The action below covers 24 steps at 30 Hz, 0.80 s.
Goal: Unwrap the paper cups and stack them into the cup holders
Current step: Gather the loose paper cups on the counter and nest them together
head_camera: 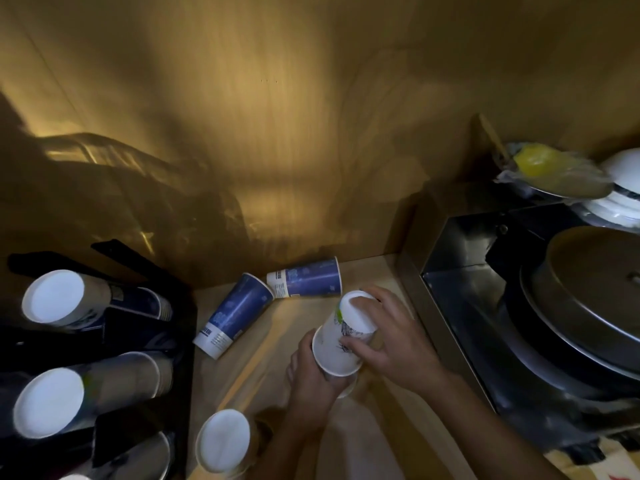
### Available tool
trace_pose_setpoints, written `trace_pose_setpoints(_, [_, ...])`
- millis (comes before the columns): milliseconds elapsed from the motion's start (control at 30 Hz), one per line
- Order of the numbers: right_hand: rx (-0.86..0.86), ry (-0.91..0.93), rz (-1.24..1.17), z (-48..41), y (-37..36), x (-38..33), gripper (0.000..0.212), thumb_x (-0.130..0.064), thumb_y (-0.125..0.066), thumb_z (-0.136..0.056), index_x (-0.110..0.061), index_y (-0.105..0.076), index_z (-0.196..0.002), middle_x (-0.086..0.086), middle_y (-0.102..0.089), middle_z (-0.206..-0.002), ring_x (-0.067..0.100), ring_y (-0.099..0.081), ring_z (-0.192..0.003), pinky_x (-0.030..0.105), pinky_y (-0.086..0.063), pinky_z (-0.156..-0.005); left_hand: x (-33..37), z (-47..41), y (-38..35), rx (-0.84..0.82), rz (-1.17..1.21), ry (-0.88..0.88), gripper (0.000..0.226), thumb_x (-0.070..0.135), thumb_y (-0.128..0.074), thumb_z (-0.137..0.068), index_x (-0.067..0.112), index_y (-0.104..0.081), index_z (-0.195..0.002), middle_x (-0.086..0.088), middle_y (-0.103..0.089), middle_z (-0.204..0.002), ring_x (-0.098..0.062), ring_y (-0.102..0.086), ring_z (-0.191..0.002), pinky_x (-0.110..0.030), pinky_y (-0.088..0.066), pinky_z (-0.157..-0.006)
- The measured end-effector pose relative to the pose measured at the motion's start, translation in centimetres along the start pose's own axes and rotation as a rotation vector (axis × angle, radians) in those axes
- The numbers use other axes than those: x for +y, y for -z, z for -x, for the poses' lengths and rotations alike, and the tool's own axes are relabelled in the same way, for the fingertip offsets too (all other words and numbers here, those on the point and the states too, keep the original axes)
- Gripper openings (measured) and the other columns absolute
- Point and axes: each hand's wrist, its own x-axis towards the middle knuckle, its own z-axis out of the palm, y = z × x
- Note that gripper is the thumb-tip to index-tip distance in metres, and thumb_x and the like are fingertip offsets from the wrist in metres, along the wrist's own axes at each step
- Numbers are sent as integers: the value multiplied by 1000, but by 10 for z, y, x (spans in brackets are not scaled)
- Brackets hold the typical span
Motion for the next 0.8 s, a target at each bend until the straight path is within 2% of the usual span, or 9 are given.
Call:
trace_pose_setpoints(100, [-47,1,10,1,-15,11,54,-33,-72,-74,-9,-53,-117,13,-49,-127,26,-47,-115,34,-39,-96,-7,2,2,-52,-67,-32,97,45,-80,-58,37,-25,-138,4,-39,-137,-21,-32,-128,-39,-27,-106])
trace_pose_setpoints(167, [-90,-20,28,2,-27,19,55,-33,-71,-74,-8,-51,-119,13,-47,-129,26,-46,-116,33,-38,-96,-7,3,2,-20,-144,-59,88,52,-73,-64,34,-28,-138,6,-39,-138,-17,-31,-129,-36,-23,-107])
trace_pose_setpoints(267, [-206,-32,110,9,-48,31,55,-32,-64,-77,-10,-47,-124,13,-42,-135,29,-43,-117,33,-36,-96,-3,5,0,-25,-153,-97,78,65,-54,-63,33,-39,-132,9,-45,-133,-14,-36,-125,-33,-22,-104])
trace_pose_setpoints(400, [-221,-81,100,13,-61,41,49,-28,-67,-68,-7,-52,-110,16,-51,-119,33,-52,-102,35,-45,-84,-9,1,-4,-42,-135,-114,59,47,-65,-78,37,-40,-131,22,-45,-119,-3,-36,-103,-35,-25,-104])
trace_pose_setpoints(533, [-212,-90,112,7,-61,47,48,-30,-71,-65,-9,-52,-103,14,-51,-112,31,-52,-97,35,-45,-76,-9,-4,-5,-59,-137,-119,57,53,-60,-75,45,-39,-126,27,-42,-113,14,-33,-92,-34,-26,-99])
trace_pose_setpoints(567, [-211,-96,117,6,-62,47,47,-31,-70,-66,-9,-52,-104,13,-51,-113,30,-51,-98,34,-44,-76,-8,-5,-5,-62,-134,-120,56,54,-59,-74,47,-37,-125,27,-43,-113,13,-35,-93,-34,-26,-99])
trace_pose_setpoints(700, [-218,-117,145,0,-61,48,47,-35,-66,-71,-11,-50,-108,8,-46,-123,24,-45,-108,30,-40,-77,-4,-10,-8,-30,-151,-107,55,50,-61,-78,43,-39,-129,19,-51,-122,-6,-47,-115,-36,-24,-103])
trace_pose_setpoints(800, [-232,-110,167,-4,-59,48,47,-36,-64,-74,-11,-49,-111,8,-44,-125,23,-44,-110,31,-41,-79,1,-14,-8,-25,-164,-78,55,48,-64,-77,41,-43,-127,17,-55,-122,-10,-49,-117,-37,-29,-103])
